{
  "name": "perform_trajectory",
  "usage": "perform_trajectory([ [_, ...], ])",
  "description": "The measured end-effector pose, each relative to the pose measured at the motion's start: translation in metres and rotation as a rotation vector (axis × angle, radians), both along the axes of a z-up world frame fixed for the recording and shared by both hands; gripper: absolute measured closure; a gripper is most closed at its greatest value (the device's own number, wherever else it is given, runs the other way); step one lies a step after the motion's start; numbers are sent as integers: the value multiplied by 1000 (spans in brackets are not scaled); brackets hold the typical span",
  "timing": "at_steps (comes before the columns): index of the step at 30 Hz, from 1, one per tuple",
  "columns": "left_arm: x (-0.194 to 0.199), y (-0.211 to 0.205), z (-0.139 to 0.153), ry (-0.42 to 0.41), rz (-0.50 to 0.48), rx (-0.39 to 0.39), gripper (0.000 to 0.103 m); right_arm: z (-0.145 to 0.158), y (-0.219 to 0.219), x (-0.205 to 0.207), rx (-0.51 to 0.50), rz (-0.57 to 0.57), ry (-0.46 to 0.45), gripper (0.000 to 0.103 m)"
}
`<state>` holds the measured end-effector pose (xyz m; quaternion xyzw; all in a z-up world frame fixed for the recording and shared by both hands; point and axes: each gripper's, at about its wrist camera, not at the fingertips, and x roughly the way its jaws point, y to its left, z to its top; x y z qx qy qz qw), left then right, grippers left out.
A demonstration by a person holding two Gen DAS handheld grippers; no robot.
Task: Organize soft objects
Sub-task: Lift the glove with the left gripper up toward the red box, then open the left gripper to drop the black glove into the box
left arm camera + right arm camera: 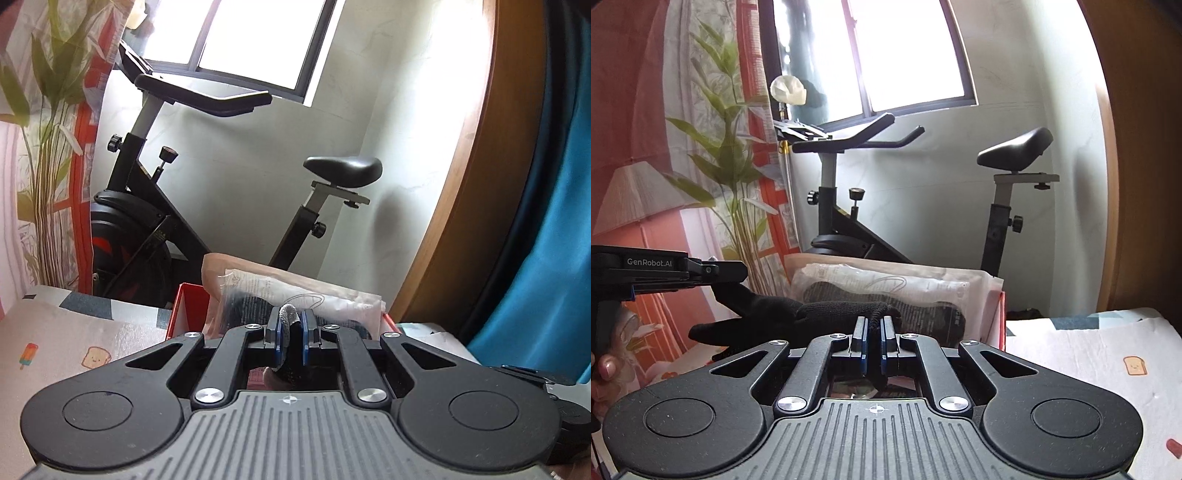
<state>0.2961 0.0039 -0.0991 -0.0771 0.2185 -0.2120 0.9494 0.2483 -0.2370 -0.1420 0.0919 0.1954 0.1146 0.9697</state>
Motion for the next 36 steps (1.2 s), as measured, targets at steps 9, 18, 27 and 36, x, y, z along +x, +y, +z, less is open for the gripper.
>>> perform_trajectory([
  [9, 32, -20, -38, 98, -11, 92, 92, -43, -5, 34, -19, -42, 137, 97],
  [18, 27, -26, -43, 66, -43, 191, 47, -49, -6, 33, -72, -109, 158, 89],
  [27, -12, -8, -32, 10, -16, 192, 4, -37, -9, -4, -79, -129, 83, 40],
  [36, -60, 7, -41, 28, 10, 194, 0, -36, -9, -54, -45, -131, 43, 4],
])
